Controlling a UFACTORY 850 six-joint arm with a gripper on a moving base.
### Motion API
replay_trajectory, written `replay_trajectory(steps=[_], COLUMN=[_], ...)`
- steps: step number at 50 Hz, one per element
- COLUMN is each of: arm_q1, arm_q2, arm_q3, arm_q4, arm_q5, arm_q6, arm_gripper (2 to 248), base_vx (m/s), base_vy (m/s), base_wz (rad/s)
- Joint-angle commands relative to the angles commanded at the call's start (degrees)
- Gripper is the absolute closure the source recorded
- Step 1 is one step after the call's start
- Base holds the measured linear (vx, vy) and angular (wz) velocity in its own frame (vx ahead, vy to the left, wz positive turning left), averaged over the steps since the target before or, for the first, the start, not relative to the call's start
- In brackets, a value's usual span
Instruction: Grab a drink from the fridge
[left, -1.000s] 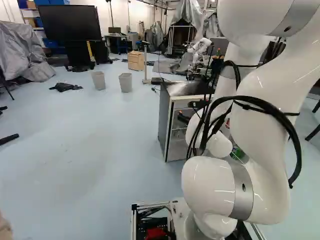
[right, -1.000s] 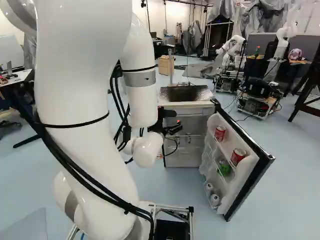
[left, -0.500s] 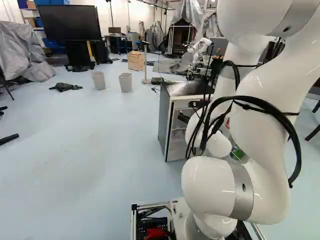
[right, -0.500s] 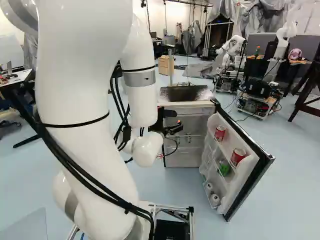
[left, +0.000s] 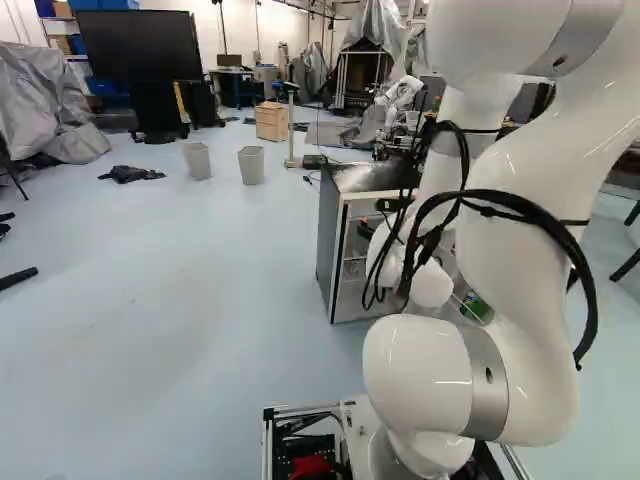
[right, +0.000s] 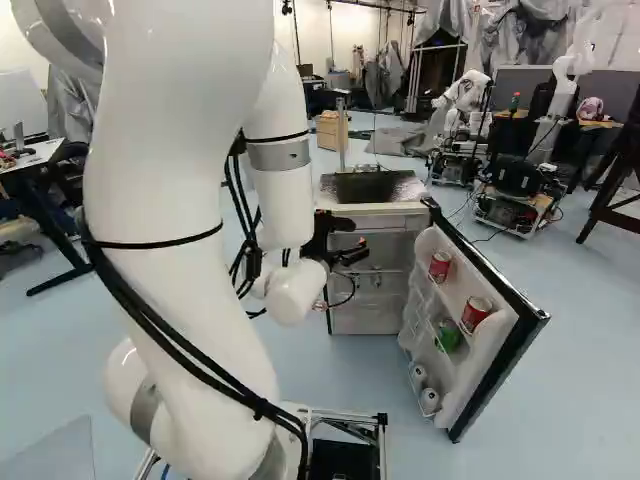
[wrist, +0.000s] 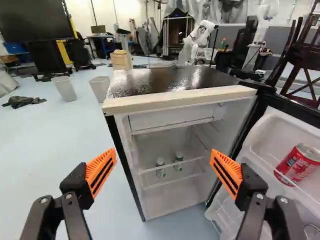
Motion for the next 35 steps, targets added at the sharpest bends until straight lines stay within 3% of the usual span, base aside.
replay_trajectory(steps=[35], arm_q1=[1.93], arm_q2=[-4.42], arm_q3=[-5.74], arm_q4=[19.08], arm_q5=[0.00], arm_q6=[0.00], arm_gripper=[3], base_vx=[0.000], base_vy=[0.000], base_wz=[0.000])
